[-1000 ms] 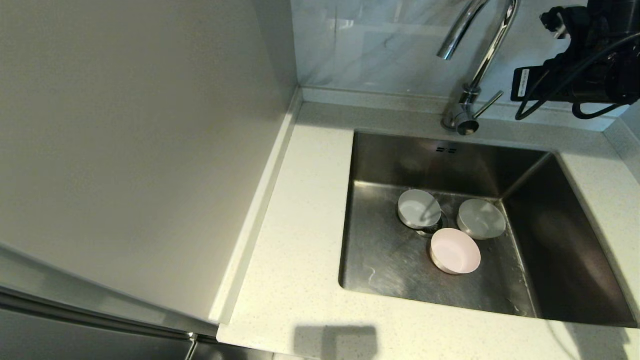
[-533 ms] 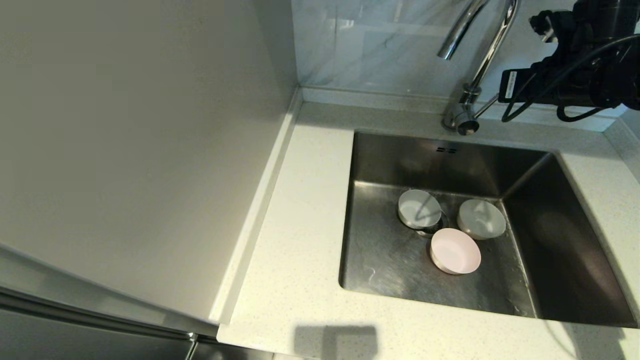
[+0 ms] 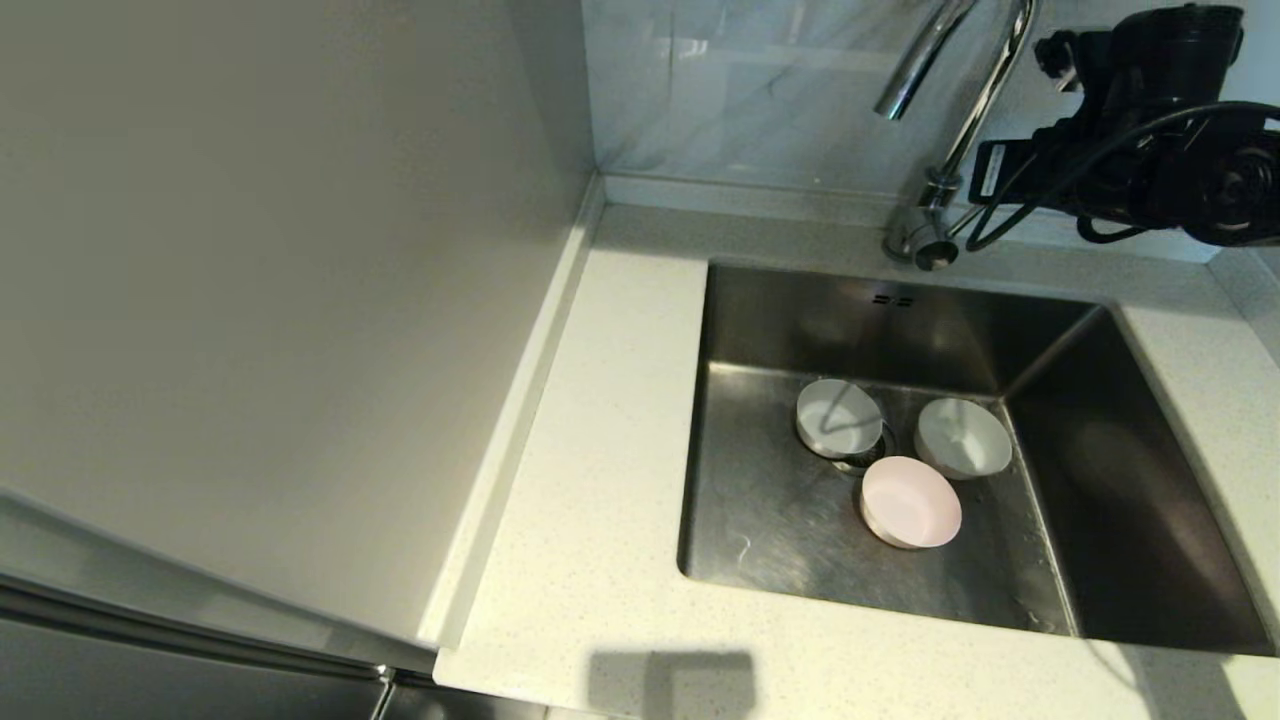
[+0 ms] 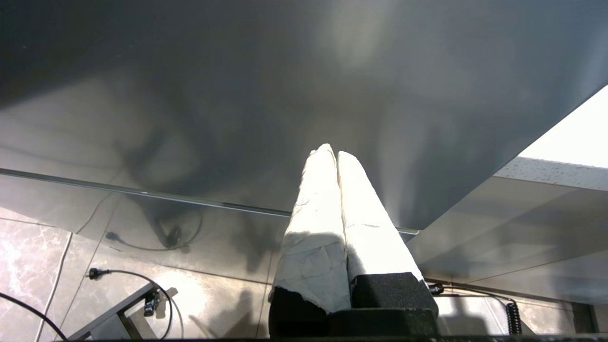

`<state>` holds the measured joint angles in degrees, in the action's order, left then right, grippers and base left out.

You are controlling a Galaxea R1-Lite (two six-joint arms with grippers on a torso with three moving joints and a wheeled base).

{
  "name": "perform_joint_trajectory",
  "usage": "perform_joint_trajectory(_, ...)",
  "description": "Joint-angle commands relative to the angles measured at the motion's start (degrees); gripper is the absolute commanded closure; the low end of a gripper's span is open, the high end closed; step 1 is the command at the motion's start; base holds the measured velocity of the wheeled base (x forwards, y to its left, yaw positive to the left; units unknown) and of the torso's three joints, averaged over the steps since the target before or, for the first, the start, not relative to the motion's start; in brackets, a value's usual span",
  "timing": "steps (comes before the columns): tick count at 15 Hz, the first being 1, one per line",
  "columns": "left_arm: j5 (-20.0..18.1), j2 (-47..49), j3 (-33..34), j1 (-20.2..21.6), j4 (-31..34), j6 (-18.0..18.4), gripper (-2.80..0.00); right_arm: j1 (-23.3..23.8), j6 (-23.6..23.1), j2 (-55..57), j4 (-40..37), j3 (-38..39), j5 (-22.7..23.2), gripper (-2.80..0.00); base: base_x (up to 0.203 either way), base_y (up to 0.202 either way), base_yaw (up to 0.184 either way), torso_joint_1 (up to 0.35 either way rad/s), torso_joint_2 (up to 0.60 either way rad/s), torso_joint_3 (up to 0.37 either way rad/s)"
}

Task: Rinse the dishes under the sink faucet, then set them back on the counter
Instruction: Turn on the faucet

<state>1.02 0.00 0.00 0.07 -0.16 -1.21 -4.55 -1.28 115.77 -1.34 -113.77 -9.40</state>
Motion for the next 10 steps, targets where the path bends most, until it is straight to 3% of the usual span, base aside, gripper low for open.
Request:
perform_joint_trajectory(1, 0.03, -0.18, 0.0, 0.01, -0.02, -0.02, 0.0, 0.06, -0.68, 2.32, -0.13, 0.12, -0.17, 0.0, 0.0, 0.0, 0.0, 0.0, 0.0, 0.0)
perform_joint_trajectory(10, 0.03, -0.18, 0.0, 0.01, -0.02, -0.02, 0.0, 6.31, -11.24, 0.29, -4.96, 3.69, -0.31, 0.0, 0.0, 0.0, 0.0, 0.0, 0.0, 0.0)
